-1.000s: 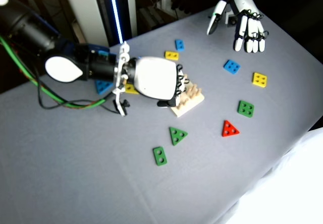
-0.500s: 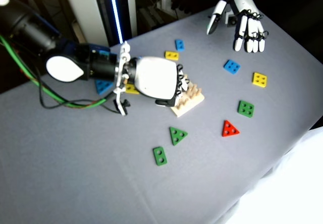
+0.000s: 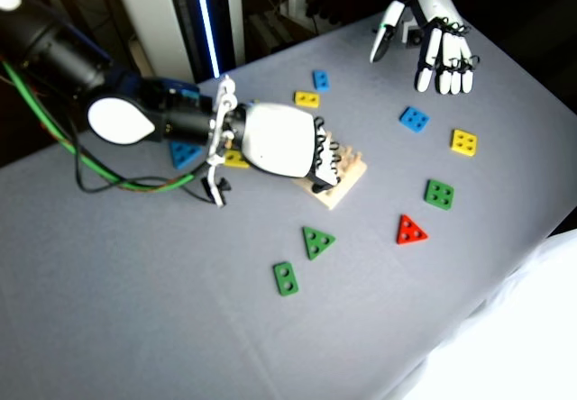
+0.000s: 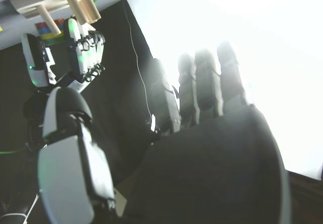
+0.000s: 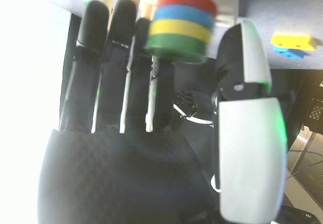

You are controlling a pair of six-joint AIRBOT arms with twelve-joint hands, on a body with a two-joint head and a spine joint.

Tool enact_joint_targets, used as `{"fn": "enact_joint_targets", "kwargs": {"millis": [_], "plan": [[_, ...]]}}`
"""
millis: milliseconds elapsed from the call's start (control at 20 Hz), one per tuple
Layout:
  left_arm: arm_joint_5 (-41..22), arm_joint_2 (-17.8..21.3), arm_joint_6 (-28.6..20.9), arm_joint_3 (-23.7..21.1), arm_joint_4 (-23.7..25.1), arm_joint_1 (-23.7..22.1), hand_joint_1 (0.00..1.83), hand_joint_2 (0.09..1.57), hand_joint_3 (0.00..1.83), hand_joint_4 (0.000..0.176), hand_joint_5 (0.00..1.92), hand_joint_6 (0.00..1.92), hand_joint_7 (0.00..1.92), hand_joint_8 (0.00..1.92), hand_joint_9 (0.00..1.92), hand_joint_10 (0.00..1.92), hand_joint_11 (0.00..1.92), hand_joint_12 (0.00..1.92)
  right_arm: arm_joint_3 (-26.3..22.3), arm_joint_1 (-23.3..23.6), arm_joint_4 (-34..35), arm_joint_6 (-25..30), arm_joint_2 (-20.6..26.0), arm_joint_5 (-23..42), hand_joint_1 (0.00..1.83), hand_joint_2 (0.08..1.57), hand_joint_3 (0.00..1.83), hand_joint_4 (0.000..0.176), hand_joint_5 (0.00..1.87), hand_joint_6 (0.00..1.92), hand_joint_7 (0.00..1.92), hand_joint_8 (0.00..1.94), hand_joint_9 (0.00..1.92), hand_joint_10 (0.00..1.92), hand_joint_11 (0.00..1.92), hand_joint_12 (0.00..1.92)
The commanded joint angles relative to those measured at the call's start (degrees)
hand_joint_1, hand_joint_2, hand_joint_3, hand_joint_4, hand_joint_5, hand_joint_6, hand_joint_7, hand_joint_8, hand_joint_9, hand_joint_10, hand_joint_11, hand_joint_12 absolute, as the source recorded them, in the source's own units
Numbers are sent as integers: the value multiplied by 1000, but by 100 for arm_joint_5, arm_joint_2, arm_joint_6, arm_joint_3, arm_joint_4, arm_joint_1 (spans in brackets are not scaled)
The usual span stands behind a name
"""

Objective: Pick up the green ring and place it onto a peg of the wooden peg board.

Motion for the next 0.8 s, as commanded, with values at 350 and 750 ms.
{"fn": "enact_joint_targets", "kwargs": {"millis": [350, 750], "plan": [[-765, -44, -70, -20, 104, 3, 659, 1001, 1, 75, 522, 3, 315, 3, 241, 2, 0, 302, -108, 35, 325, 5, 91, 952, 957, 996, 1, 87, 565, 0, 446, 0, 561, 33, 190, 1198], [-1523, -101, -239, -41, -149, 78, 805, 987, 3, 18, 482, 6, 318, 2, 235, 5, 0, 664, -563, -445, 1899, 4, 829, 3220, 806, 1011, 0, 21, 568, 0, 483, 1, 419, 4, 52, 782]]}}
